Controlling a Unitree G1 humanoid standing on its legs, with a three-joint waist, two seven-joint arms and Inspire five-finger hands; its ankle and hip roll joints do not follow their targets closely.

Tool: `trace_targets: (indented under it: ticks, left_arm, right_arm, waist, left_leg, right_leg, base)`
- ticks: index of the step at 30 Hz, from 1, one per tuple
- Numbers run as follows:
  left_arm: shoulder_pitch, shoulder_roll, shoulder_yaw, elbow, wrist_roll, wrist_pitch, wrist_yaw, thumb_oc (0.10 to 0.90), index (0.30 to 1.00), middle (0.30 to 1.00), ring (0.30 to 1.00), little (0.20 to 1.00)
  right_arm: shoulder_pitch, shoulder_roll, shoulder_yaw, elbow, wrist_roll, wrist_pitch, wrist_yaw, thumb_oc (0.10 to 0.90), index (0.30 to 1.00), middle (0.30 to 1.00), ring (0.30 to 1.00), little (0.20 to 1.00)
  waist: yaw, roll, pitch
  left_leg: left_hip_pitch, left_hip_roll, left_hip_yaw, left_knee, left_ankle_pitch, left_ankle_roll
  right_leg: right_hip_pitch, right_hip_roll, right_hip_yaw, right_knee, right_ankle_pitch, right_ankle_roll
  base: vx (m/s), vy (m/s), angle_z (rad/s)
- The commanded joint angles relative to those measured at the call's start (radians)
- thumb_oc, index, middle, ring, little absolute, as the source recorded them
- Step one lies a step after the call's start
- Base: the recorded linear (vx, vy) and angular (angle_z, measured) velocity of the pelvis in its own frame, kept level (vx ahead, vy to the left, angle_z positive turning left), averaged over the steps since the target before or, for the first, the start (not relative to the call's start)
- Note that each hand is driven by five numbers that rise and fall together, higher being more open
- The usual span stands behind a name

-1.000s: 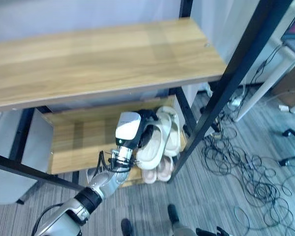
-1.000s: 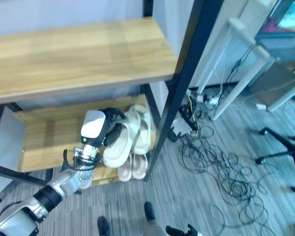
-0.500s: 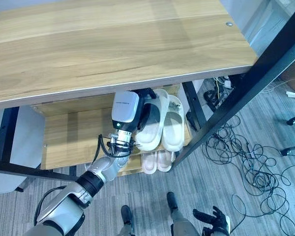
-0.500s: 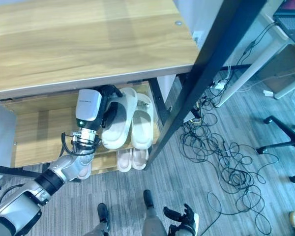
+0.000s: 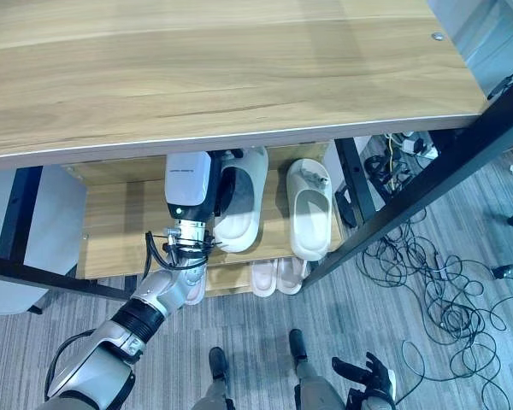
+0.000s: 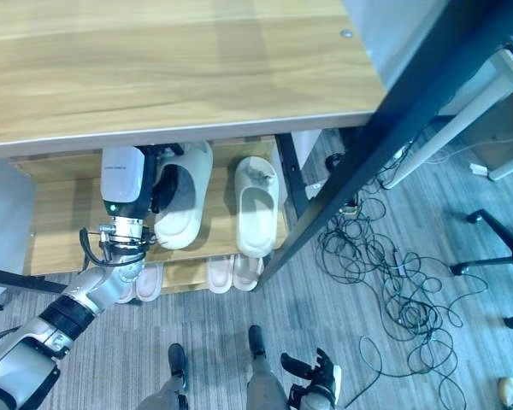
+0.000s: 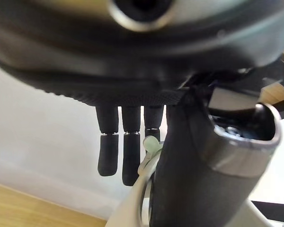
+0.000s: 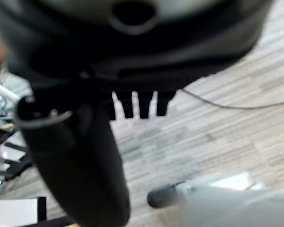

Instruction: Arrange the slippers neatly on the shoe rack.

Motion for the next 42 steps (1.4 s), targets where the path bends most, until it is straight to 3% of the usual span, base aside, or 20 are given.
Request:
trace_targets:
  ticks: [1, 31, 41, 42]
  left_arm:
    - [-0.115, 0.030, 0.041, -0.080, 0.036, -0.036, 0.081, 0.400, 0.300, 0.300, 0.300, 0.300]
    - [-0.117, -0.013, 0.057, -0.073, 0.007, -0.034, 0.097, 0.400, 0.300, 0.300, 0.300, 0.300]
    - [-0.037, -0.054, 0.082, -0.149, -0.002, -0.054, 0.115, 0.400, 0.300, 0.300, 0.300, 0.300]
    - [0.046, -0.066, 0.112, -0.216, -0.028, -0.091, 0.134, 0.400, 0.300, 0.300, 0.300, 0.300]
  right_arm:
    - [-0.005, 0.012, 0.012, -0.029, -0.007, -0.012, -0.044, 0.800, 0.900, 0.900, 0.900, 0.900]
    - [0.001, 0.016, 0.024, -0.040, -0.002, -0.016, -0.049, 0.800, 0.900, 0.900, 0.900, 0.900]
    - [-0.017, 0.026, 0.021, -0.036, 0.015, -0.011, -0.055, 0.800, 0.900, 0.900, 0.900, 0.900]
    - [-0.024, 0.039, 0.022, -0.033, 0.024, -0.003, -0.058, 0.800, 0.900, 0.900, 0.900, 0.900]
  waist:
    - [0.005, 0.001, 0.028]
    - [0.003, -0.006, 0.043]
    - [0.018, -0.009, 0.046]
    - [0.036, -0.011, 0.031]
  left_leg:
    - [0.028, -0.016, -0.011, 0.004, -0.119, 0.015]
    - [0.017, -0.013, -0.004, 0.004, -0.112, 0.016]
    - [0.033, -0.008, -0.008, 0.004, -0.115, 0.016]
    - [0.065, -0.008, -0.010, 0.004, -0.122, 0.018]
  right_leg:
    - [0.053, -0.031, -0.041, 0.011, -0.082, 0.066]
    - [0.035, -0.026, -0.036, 0.008, -0.078, 0.061]
    - [0.052, -0.023, -0.041, 0.010, -0.091, 0.054]
    - [0.082, -0.023, -0.050, 0.014, -0.106, 0.051]
  base:
    - [0.00, 0.000, 0.00]
    - [0.00, 0.000, 0.00]
    - [0.00, -0.004, 0.00]
    - [0.01, -0.043, 0.01]
